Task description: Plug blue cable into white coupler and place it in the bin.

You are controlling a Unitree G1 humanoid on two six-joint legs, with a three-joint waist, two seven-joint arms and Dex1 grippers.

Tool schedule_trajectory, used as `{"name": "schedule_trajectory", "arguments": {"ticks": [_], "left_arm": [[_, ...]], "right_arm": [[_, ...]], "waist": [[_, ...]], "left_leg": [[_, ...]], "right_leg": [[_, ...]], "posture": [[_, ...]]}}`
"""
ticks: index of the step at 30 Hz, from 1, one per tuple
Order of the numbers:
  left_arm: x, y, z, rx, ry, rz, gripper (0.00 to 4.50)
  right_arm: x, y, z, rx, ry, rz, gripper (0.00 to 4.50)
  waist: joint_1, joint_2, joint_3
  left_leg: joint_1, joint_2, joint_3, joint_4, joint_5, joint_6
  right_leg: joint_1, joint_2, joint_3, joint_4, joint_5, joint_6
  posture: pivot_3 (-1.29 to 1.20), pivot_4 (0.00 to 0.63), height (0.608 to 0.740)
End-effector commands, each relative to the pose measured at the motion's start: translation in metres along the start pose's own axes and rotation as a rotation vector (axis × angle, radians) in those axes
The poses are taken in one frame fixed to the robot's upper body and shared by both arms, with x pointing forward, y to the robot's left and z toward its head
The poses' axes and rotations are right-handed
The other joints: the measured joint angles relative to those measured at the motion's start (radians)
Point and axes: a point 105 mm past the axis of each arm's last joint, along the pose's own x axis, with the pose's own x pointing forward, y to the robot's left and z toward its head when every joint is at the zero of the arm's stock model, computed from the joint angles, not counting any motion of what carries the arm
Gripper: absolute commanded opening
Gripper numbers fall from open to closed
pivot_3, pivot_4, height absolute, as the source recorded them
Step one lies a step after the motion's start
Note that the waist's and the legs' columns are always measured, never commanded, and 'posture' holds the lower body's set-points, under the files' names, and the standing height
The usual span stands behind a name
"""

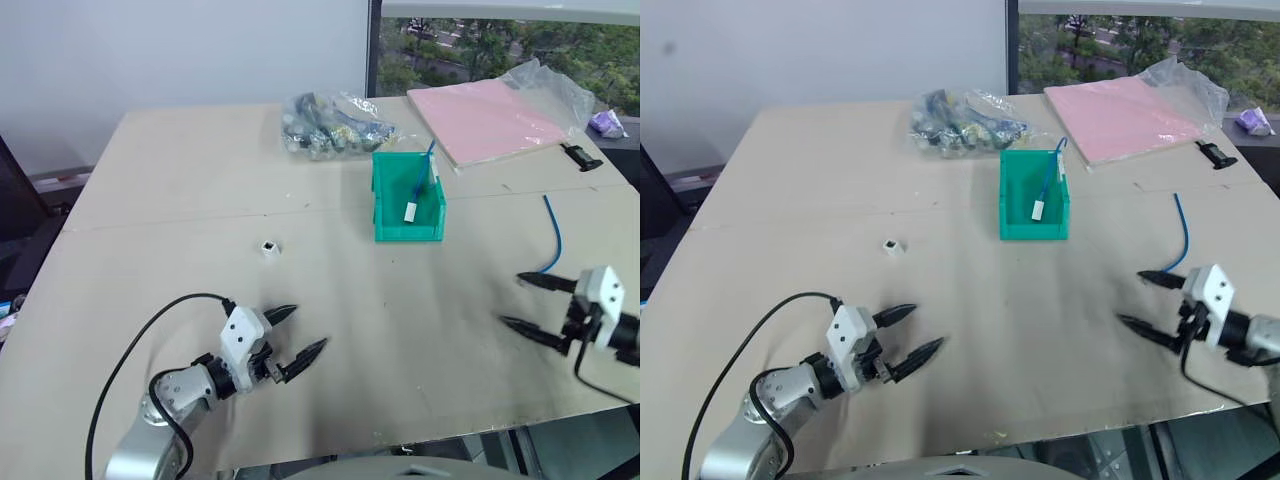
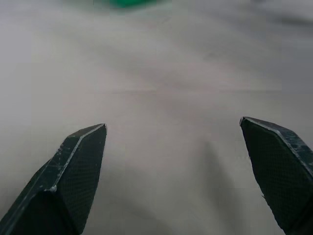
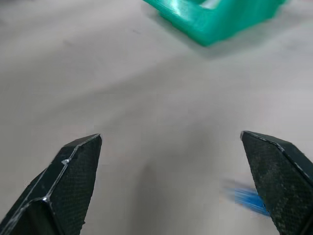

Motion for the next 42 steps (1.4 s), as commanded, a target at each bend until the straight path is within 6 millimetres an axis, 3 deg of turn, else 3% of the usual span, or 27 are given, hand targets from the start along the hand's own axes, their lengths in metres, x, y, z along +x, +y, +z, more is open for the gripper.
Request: {"name": "schedule_trajectory", "arguments": {"ticks": [1, 4, 11, 15, 18, 26, 30, 33, 37, 42], "left_arm": [[0.007, -0.01, 0.025, 0.052, -0.031, -0.111, 4.47], [0.011, -0.007, 0.035, 0.113, 0.001, -0.167, 4.47], [0.013, -0.003, 0.047, 0.227, 0.066, -0.228, 4.47], [0.014, -0.002, 0.049, 0.251, 0.072, -0.223, 4.47], [0.017, -0.002, 0.048, 0.245, 0.066, -0.214, 4.47], [0.018, -0.001, 0.046, 0.248, 0.06, -0.194, 4.47], [0.017, 0.0, 0.045, 0.245, 0.055, -0.175, 4.5], [0.016, -0.001, 0.044, 0.241, 0.055, -0.167, 4.5], [0.014, 0.0, 0.042, 0.234, 0.059, -0.154, 4.5], [0.011, 0.003, 0.038, 0.219, 0.064, -0.118, 4.5]], "right_arm": [[-0.01, -0.017, -0.004, -0.04, 0.073, 0.013, 4.5], [-0.007, -0.028, -0.02, -0.1, 0.211, 0.068, 4.5], [0.006, -0.046, -0.036, -0.108, 0.367, 0.089, 4.5], [0.005, -0.058, -0.033, -0.105, 0.386, 0.059, 4.5], [0.014, -0.059, -0.024, -0.101, 0.365, 0.085, 4.5], [0.029, -0.059, -0.025, -0.022, 0.381, 0.123, 4.5], [0.032, -0.057, -0.024, 0.045, 0.372, 0.16, 3.19], [0.033, -0.055, -0.024, 0.061, 0.373, 0.18, 1.66], [0.037, -0.051, -0.023, 0.059, 0.36, 0.202, 0.09], [0.051, -0.03, -0.014, 0.061, 0.273, 0.291, 0.09]], "waist": [[0.0, 0.0, 0.0], [-0.001, 0.001, 0.001], [-0.007, 0.002, 0.002], [-0.006, 0.001, 0.002], [-0.005, 0.001, 0.002], [-0.01, 0.001, 0.002], [-0.022, 0.001, 0.002], [-0.025, 0.001, 0.002], [-0.025, 0.001, 0.002], [-0.026, 0.001, 0.002]], "left_leg": [[0.0, 0.0, 0.0, 0.0, 0.0, 0.0], [0.0, 0.0, 0.0, 0.0, 0.0, 0.0], [0.001, 0.001, 0.0, 0.0, 0.0, 0.0], [0.001, 0.001, 0.001, 0.0, 0.0, 0.0], [0.001, 0.001, 0.002, 0.003, 0.0, 0.0], [0.001, 0.001, 0.001, 0.004, 0.0, 0.0], [0.002, 0.001, 0.001, 0.006, 0.0, 0.0], [0.002, 0.002, 0.001, 0.01, 0.0, 0.0], [0.002, 0.002, 0.001, 0.011, 0.0, 0.0], [0.002, 0.002, 0.001, 0.011, 0.0, 0.0]], "right_leg": [[0.0, 0.0, 0.0, 0.0, 0.0, 0.0], [0.0, 0.004, 0.0, 0.0, 0.0, 0.0], [0.0, 0.008, 0.002, 0.0, 0.0, 0.0], [0.0, 0.008, 0.003, 0.0, 0.0, 0.0], [0.001, 0.007, 0.004, 0.001, 0.0, 0.0], [0.001, 0.007, 0.004, 0.003, 0.001, 0.0], [0.001, 0.007, 0.004, 0.007, 0.0, 0.0], [0.001, 0.006, 0.004, 0.01, 0.0, 0.0], [0.001, 0.006, 0.004, 0.012, 0.0, 0.0], [0.001, 0.006, 0.004, 0.013, 0.0, 0.0]], "posture": [[0.0, 0.15, 0.728], [0.0, 0.15, 0.728], [0.0, 0.15, 0.728], [0.0, 0.15, 0.728], [0.0, 0.15, 0.728], [0.0, 0.15, 0.728], [0.0, 0.15, 0.728], [0.0, 0.15, 0.728], [0.0, 0.15, 0.728], [0.0, 0.15, 0.728]]}}
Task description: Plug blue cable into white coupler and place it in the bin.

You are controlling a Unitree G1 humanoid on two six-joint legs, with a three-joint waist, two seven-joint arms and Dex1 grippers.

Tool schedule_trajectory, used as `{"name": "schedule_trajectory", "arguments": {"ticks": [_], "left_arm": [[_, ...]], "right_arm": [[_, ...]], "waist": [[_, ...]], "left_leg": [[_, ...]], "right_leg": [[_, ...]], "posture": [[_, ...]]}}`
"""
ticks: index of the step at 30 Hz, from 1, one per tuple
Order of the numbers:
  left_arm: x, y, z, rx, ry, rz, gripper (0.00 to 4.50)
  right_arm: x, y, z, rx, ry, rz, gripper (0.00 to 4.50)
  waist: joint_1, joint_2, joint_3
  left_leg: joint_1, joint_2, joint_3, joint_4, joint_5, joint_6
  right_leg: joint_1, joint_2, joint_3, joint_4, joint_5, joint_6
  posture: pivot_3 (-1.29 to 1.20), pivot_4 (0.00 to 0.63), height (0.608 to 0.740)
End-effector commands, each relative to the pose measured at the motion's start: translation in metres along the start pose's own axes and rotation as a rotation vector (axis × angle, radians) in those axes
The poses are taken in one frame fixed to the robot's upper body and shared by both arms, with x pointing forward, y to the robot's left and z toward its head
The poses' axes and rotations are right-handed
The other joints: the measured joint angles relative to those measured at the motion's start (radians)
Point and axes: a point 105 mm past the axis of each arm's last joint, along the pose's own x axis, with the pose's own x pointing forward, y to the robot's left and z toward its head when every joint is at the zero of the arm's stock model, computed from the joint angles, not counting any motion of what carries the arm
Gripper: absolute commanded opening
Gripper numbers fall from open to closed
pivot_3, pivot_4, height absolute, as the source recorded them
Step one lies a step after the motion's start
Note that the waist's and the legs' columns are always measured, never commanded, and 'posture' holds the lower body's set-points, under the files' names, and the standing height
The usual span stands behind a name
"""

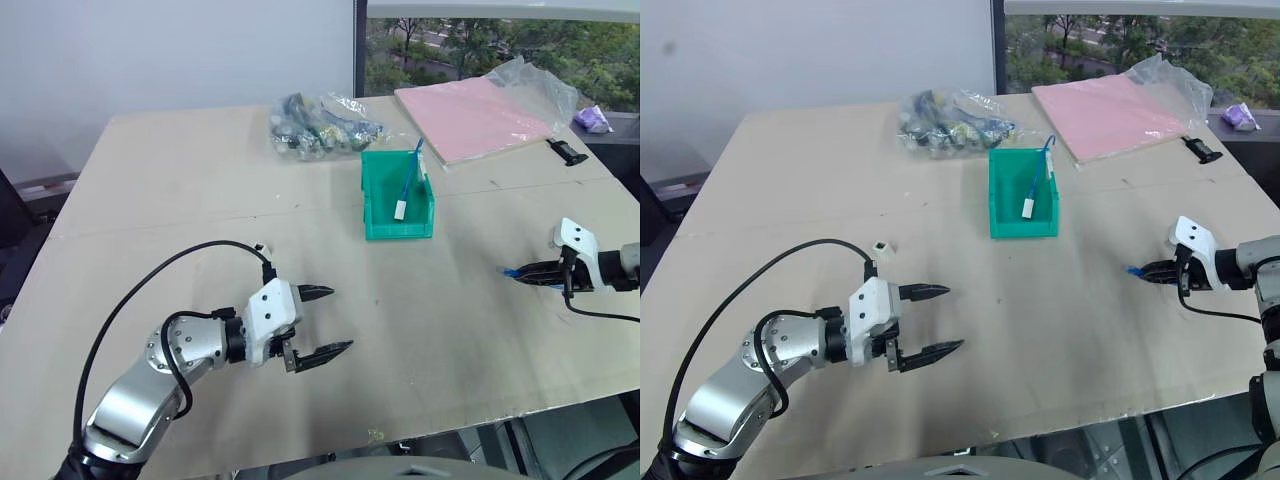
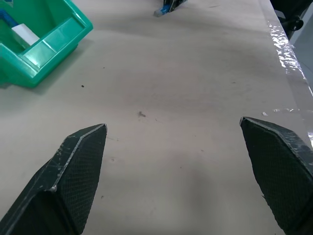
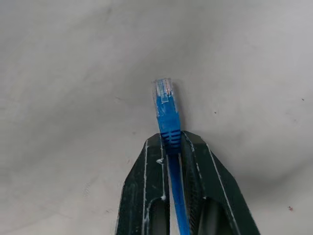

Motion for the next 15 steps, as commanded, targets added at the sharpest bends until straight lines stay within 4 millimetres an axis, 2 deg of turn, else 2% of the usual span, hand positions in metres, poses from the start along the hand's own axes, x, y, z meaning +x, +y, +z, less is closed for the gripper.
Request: {"name": "schedule_trajectory", "arguments": {"ticks": [1, 9, 13, 15], "left_arm": [[-0.005, 0.004, 0.008, 0.04, -0.027, 0.042, 4.5], [-0.017, 0.018, -0.002, 0.007, -0.001, 0.138, 4.5], [-0.022, 0.022, -0.007, 0.003, 0.017, 0.156, 4.5], [-0.024, 0.022, -0.01, 0.003, 0.031, 0.154, 4.5]], "right_arm": [[0.015, 0.02, 0.018, -0.026, -0.082, 0.091, 0.09], [0.074, 0.076, 0.07, -0.07, -0.275, 0.207, 0.09], [0.106, 0.094, 0.083, -0.147, -0.278, 0.266, 0.09], [0.12, 0.1, 0.084, -0.23, -0.253, 0.293, 0.09]], "waist": [[0.0, 0.0, 0.0], [0.0, 0.001, 0.0], [0.001, -0.001, 0.001], [0.001, -0.001, 0.001]], "left_leg": [[0.0, 0.001, 0.0, 0.0, 0.0, 0.0], [0.0, 0.004, -0.001, 0.0, 0.0, 0.0], [0.0, 0.003, 0.0, 0.001, 0.0, 0.0], [0.0, 0.002, 0.0, 0.001, 0.0, 0.0]], "right_leg": [[0.0, 0.0, 0.0, 0.0, 0.0, 0.0], [-0.001, 0.002, -0.001, 0.002, 0.0, 0.0], [-0.001, 0.001, -0.001, 0.002, 0.0, 0.0], [-0.001, 0.0, -0.001, 0.002, 0.0, 0.0]], "posture": [[0.0, 0.15, 0.728], [0.0, 0.15, 0.728], [0.0, 0.15, 0.728], [0.0, 0.15, 0.728]]}}
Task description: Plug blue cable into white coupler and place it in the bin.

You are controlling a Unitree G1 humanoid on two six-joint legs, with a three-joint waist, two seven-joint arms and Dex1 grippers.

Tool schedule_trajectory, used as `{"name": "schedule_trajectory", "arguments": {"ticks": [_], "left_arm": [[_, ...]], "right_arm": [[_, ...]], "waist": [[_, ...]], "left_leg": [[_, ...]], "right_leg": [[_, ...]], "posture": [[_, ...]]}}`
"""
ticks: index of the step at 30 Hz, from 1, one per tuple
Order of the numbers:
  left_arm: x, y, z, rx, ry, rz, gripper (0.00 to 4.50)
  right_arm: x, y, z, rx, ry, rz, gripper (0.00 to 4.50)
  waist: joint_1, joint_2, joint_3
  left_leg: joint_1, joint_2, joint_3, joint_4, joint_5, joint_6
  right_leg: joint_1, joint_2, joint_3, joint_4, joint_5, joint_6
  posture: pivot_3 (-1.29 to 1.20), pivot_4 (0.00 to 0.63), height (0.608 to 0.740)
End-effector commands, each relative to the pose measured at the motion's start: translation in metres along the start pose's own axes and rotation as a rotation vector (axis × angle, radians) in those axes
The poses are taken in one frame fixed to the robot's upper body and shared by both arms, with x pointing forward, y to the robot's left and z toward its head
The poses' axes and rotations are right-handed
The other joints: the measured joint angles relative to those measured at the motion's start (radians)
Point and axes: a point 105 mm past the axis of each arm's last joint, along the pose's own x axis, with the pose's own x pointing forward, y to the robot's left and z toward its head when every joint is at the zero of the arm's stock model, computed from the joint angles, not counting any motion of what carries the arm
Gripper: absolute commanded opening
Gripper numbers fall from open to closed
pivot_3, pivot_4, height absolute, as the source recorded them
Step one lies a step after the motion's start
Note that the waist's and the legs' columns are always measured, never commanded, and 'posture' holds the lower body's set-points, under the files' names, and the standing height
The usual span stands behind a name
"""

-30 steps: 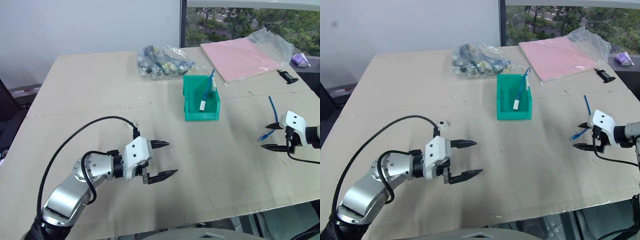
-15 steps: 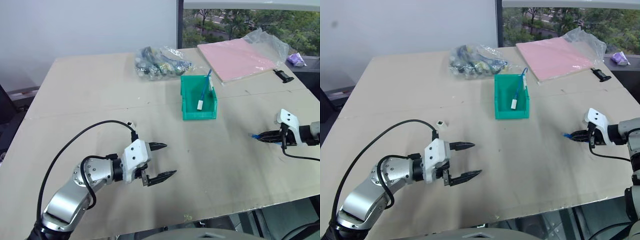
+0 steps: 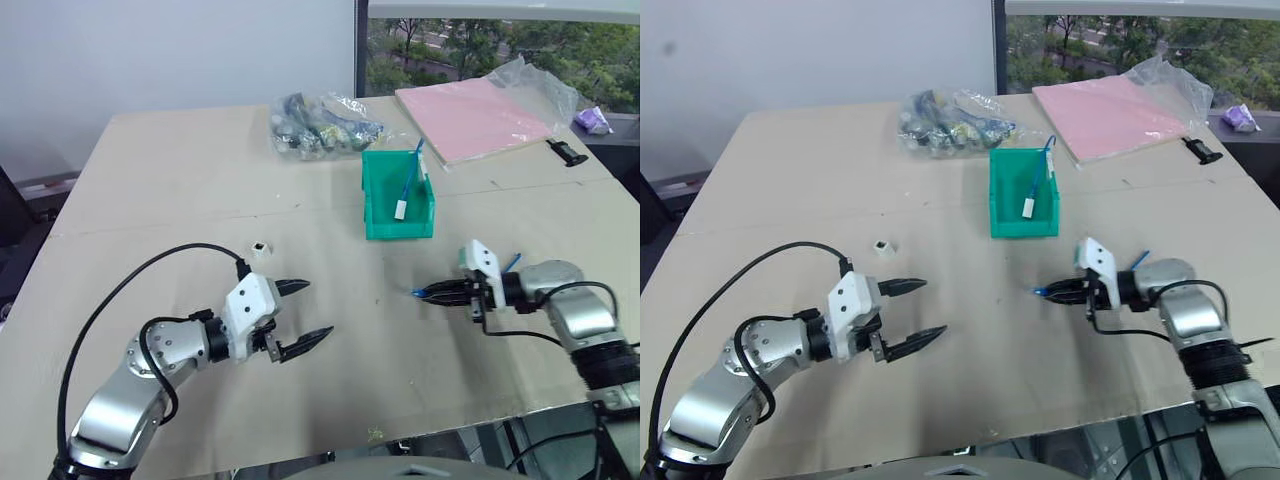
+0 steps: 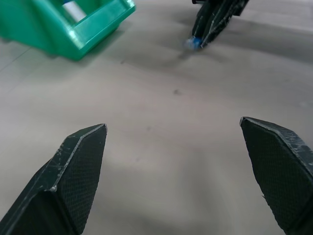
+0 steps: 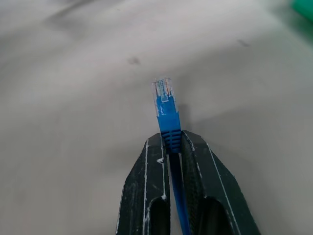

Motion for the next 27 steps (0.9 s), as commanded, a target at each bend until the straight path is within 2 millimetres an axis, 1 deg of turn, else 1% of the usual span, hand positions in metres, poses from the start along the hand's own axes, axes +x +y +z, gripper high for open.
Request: {"name": "schedule_trajectory", "arguments": {"ticks": [1, 5, 9, 10, 13, 16, 18, 19, 20, 23, 25, 27], "left_arm": [[-0.006, 0.003, 0.003, 0.043, 0.001, 0.012, 4.5], [-0.008, 0.004, 0.0, 0.045, 0.018, 0.004, 4.5], [-0.005, 0.006, -0.002, 0.051, 0.026, -0.011, 4.5], [-0.003, 0.006, -0.003, 0.053, 0.026, -0.017, 4.5], [0.006, 0.009, -0.003, 0.063, 0.018, -0.038, 4.5], [0.02, 0.014, -0.002, 0.064, 0.007, -0.054, 4.5], [0.031, 0.017, -0.002, 0.069, 0.006, -0.075, 4.5], [0.037, 0.017, -0.003, 0.075, 0.007, -0.091, 4.5], [0.046, 0.018, -0.003, 0.078, 0.009, -0.109, 4.5], [0.065, 0.019, -0.002, 0.091, 0.008, -0.158, 4.5], [0.08, 0.017, -0.001, 0.1, 0.003, -0.208, 4.5], [0.089, 0.015, -0.001, 0.115, 0.006, -0.246, 4.5]], "right_arm": [[0.022, 0.002, 0.005, -0.153, 0.044, 0.056, 0.09], [0.04, -0.001, 0.017, -0.231, 0.04, 0.105, 0.09], [0.049, 0.0, 0.027, -0.248, 0.023, 0.147, 0.09], [0.049, 0.002, 0.029, -0.245, 0.017, 0.155, 0.39], [0.043, 0.002, 0.035, -0.235, -0.021, 0.138, 1.55], [0.024, 0.0, 0.041, -0.211, -0.069, 0.071, 3.0], [0.008, -0.001, 0.044, -0.189, -0.107, -0.005, 3.93], [-0.001, -0.001, 0.045, -0.183, -0.126, -0.056, 4.27], [-0.014, 0.001, 0.046, -0.157, -0.161, -0.113, 4.42], [-0.038, 0.012, 0.046, -0.102, -0.219, -0.216, 4.42], [-0.055, 0.022, 0.041, -0.06, -0.267, -0.306, 4.42], [-0.065, 0.032, 0.034, -0.024, -0.286, -0.36, 4.42]], "waist": [[-0.001, 0.0, 0.0], [-0.005, -0.002, 0.0], [-0.004, -0.002, 0.0], [-0.003, -0.002, 0.0], [0.002, -0.001, 0.001], [0.007, -0.001, 0.001], [0.015, -0.001, 0.001], [0.019, -0.001, 0.001], [0.026, -0.001, 0.001], [0.028, -0.002, 0.001], [0.032, -0.002, 0.001], [0.025, -0.002, 0.001]], "left_leg": [[0.0, 0.0, 0.0, 0.0, 0.0, 0.0], [0.001, 0.001, 0.0, 0.0, 0.0, 0.0], [0.001, 0.003, 0.0, 0.0, 0.0, 0.0], [0.001, 0.004, -0.001, 0.0, 0.0, 0.0], [0.0, 0.004, -0.001, 0.0, 0.0, 0.0], [-0.001, 0.003, -0.001, 0.0, 0.0, 0.0], [-0.002, 0.0, -0.001, 0.0, 0.0, 0.0], [-0.002, -0.001, -0.001, 0.0, 0.0, 0.0], [-0.003, -0.001, -0.001, 0.0, 0.0, 0.0], [-0.005, -0.003, -0.002, 0.0, 0.0, 0.0], [-0.006, -0.004, -0.002, 0.001, 0.0, 0.0], [-0.008, -0.005, -0.003, 0.001, 0.0, 0.0]], "right_leg": [[0.0, 0.0, 0.0, 0.0, 0.0, 0.0], [0.0, 0.001, 0.0, 0.0, 0.0, 0.0], [0.0, 0.003, 0.0, 0.0, 0.0, -0.001], [0.0, 0.004, -0.001, 0.0, 0.0, -0.001], [0.0, 0.004, -0.001, 0.0, 0.0, -0.001], [0.0, 0.002, -0.001, 0.0, 0.0, -0.001], [-0.001, 0.0, -0.001, 0.0, 0.0, -0.001], [-0.001, 0.0, -0.001, 0.0, 0.0, -0.001], [-0.001, -0.002, -0.001, -0.001, 0.0, 0.0], [-0.001, -0.002, -0.003, -0.001, 0.0, 0.0], [-0.001, -0.002, -0.004, -0.002, 0.0, 0.0], [-0.002, -0.001, -0.007, -0.002, 0.002, 0.003]], "posture": [[0.0, 0.15, 0.728], [0.0, 0.15, 0.728], [0.0, 0.15, 0.728], [0.0, 0.15, 0.728], [0.0, 0.15, 0.728], [0.0, 0.15, 0.728], [0.0, 0.15, 0.728], [0.0, 0.15, 0.728], [0.0, 0.15, 0.728], [0.0, 0.15, 0.728], [0.0, 0.15, 0.728], [0.0, 0.15, 0.728]]}}
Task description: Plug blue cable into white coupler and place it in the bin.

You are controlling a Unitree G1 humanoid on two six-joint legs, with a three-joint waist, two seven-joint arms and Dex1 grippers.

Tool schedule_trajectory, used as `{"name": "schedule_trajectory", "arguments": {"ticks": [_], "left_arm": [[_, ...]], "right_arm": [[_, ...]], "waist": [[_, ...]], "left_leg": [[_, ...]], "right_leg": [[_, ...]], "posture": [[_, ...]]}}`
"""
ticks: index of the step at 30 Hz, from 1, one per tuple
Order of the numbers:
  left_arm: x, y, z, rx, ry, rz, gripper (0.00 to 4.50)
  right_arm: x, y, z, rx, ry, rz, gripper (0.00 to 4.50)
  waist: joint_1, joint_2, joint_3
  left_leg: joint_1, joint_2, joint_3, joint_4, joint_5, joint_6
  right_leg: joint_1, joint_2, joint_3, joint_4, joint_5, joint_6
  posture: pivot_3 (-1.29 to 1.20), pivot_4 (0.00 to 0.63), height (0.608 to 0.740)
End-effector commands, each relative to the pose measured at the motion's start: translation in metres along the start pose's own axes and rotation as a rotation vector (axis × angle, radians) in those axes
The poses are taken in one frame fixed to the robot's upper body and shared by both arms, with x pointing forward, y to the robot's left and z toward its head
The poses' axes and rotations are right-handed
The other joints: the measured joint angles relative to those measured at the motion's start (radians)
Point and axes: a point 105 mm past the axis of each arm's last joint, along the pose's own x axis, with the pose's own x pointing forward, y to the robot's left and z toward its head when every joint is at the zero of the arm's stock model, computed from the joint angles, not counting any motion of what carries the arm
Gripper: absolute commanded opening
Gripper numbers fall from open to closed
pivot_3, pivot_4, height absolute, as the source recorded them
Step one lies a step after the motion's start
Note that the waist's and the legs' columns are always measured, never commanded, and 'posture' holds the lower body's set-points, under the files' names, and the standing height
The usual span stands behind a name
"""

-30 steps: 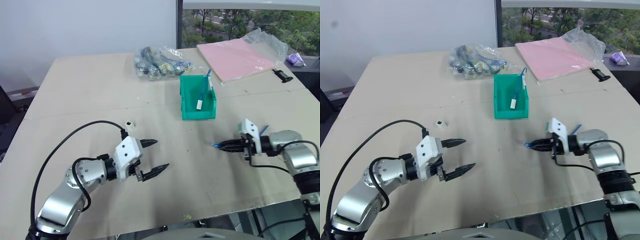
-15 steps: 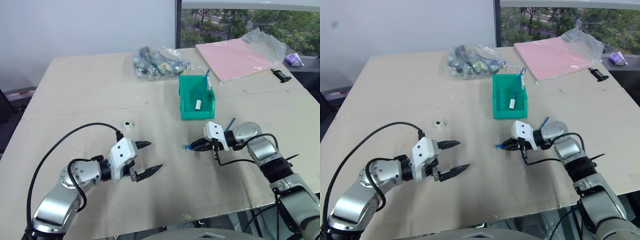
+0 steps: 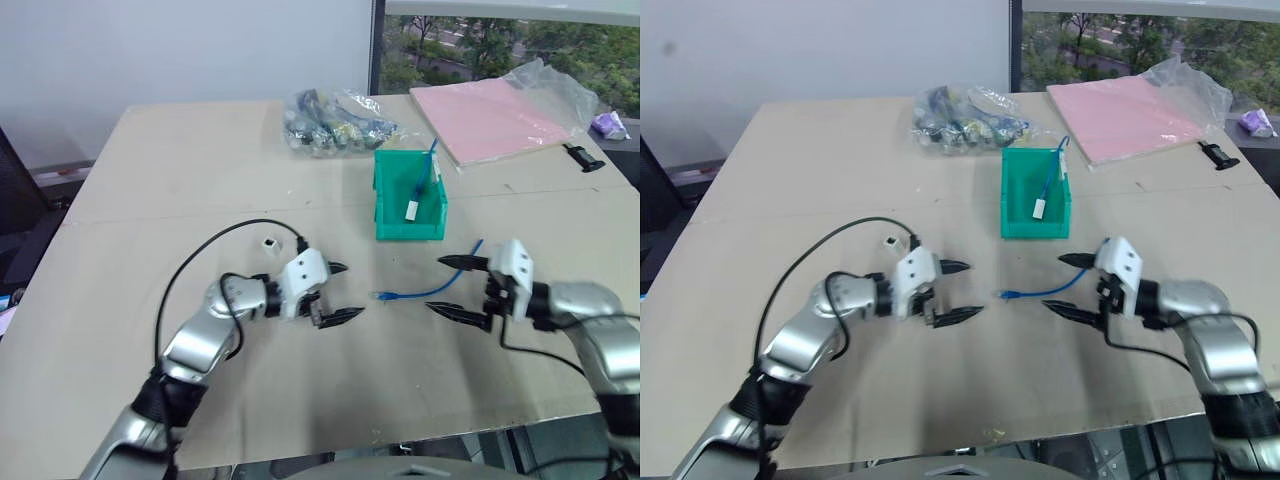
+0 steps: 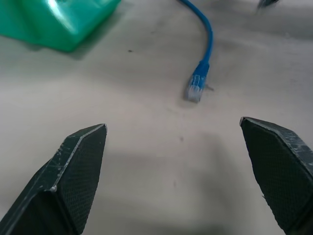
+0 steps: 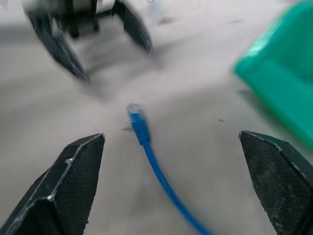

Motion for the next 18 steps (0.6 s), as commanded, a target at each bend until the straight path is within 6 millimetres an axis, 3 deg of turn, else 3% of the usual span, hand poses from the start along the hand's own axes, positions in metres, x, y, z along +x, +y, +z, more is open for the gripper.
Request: {"name": "schedule_trajectory", "arguments": {"ticks": [1, 7, 8, 11, 17, 18], "left_arm": [[0.016, -0.001, 0.005, 0.054, -0.008, -0.069, 4.5], [0.032, 0.001, 0.0, 0.084, 0.02, -0.144, 4.5], [0.033, 0.0, -0.001, 0.089, 0.026, -0.164, 4.24], [0.033, -0.002, -0.003, 0.095, 0.038, -0.206, 3.26], [0.034, -0.004, -0.004, 0.098, 0.042, -0.243, 0.14], [0.035, -0.004, -0.004, 0.099, 0.04, -0.242, 0.06]], "right_arm": [[-0.024, 0.008, 0.007, -0.006, -0.054, -0.104, 4.42], [-0.045, 0.025, -0.01, 0.031, -0.019, -0.182, 4.42], [-0.048, 0.027, -0.011, 0.038, -0.018, -0.197, 4.48], [-0.052, 0.03, -0.013, 0.049, -0.018, -0.227, 4.5], [-0.049, 0.035, -0.013, 0.078, -0.035, -0.243, 4.5], [-0.047, 0.036, -0.012, 0.098, -0.045, -0.24, 4.5]], "waist": [[-0.003, 0.0, 0.0], [-0.009, 0.0, 0.0], [-0.009, 0.0, 0.0], [-0.004, 0.0, 0.0], [-0.003, 0.0, 0.0], [-0.003, 0.0, 0.0]], "left_leg": [[0.0, 0.0, -0.001, 0.0, 0.0, 0.0], [0.001, 0.001, -0.001, 0.0, 0.0, 0.0], [0.001, 0.002, -0.001, 0.0, 0.0, 0.0], [0.001, 0.002, -0.002, 0.001, 0.0, 0.0], [0.0, 0.001, -0.002, 0.001, 0.0, 0.0], [0.0, 0.001, -0.002, 0.001, 0.0, 0.0]], "right_leg": [[-0.001, 0.0, 0.001, 0.0, 0.0, 0.0], [-0.002, 0.004, 0.003, 0.001, -0.001, -0.001], [-0.002, 0.004, 0.004, 0.001, -0.002, -0.002], [-0.002, 0.004, 0.004, 0.001, -0.004, 0.001], [-0.002, 0.004, 0.004, 0.001, -0.002, -0.003], [-0.002, 0.004, 0.004, 0.001, -0.002, -0.003]], "posture": [[0.0, 0.15, 0.728], [0.0, 0.15, 0.728], [0.0, 0.15, 0.728], [0.0, 0.15, 0.728], [0.0, 0.15, 0.728], [0.0, 0.15, 0.728]]}}
